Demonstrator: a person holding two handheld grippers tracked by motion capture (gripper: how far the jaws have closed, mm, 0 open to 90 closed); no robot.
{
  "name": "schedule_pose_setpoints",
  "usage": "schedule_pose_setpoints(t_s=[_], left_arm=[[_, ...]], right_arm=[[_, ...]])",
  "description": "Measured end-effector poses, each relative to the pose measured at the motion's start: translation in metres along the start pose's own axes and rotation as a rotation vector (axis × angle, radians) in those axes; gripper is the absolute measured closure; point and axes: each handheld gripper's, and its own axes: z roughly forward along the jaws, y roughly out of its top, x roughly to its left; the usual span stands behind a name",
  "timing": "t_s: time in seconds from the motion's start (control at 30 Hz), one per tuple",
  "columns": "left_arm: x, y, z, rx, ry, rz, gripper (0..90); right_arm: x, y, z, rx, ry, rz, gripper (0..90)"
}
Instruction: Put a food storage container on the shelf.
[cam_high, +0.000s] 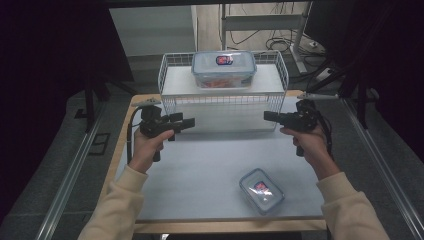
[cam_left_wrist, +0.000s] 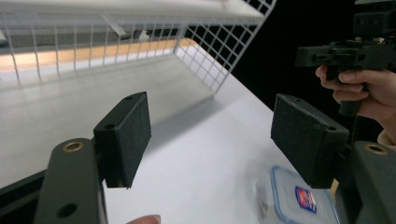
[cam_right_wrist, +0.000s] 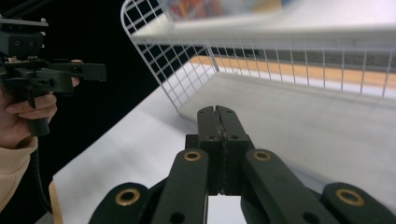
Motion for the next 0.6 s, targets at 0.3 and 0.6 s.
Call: schedule_pose_setpoints(t_s=[0.3, 0.6], left_arm=[[-0.005, -0.04, -0.003, 0.027, 0.003, 0.018, 28.1], [-0.002, -0.071, -0.003, 0.067, 0.024, 0.005, 27.9]], right_arm=[[-0.01, -0.054, -0.022, 0.007, -0.035, 0.027, 89.2], [-0.014, -0.095, -0.041, 0.048, -0.072, 0.013, 88.7]])
